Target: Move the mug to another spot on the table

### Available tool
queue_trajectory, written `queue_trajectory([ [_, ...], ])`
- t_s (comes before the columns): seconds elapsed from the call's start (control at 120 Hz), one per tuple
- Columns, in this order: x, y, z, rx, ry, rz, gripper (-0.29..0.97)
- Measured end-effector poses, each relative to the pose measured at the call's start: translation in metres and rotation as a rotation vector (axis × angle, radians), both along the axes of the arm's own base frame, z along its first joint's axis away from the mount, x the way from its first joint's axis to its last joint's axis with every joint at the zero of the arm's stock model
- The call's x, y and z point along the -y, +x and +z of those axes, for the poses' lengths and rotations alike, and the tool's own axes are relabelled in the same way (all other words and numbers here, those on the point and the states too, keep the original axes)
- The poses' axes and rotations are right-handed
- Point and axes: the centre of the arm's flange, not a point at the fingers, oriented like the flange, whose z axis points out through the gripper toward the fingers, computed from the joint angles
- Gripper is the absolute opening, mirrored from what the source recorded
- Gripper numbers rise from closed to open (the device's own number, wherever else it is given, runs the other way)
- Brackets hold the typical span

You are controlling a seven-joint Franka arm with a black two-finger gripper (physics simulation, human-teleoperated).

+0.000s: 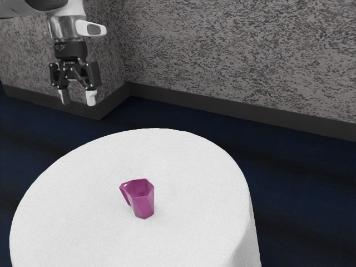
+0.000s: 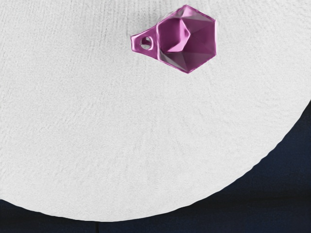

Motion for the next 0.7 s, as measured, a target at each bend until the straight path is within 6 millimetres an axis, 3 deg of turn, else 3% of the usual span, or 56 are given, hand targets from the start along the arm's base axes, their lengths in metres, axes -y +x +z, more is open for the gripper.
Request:
queue_trajectory([
  [0.1, -0.03, 0.019, -0.002, 0.138, 0.002, 0.063, 0.66],
  [0.167, -0.049, 0.019, -0.009, 0.178, 0.006, 0.112, 0.66],
  [0.342, -0.082, 0.006, -0.066, 0.142, -0.017, 0.311, 0.66],
  [0.433, -0.07, 0.009, -0.101, 0.109, -0.046, 0.395, 0.66],
  [0.617, -0.019, 0.024, -0.166, 0.038, -0.096, 0.535, 0.66],
  [0.7, 0.003, 0.021, -0.199, -0.011, -0.116, 0.614, 0.66],
])
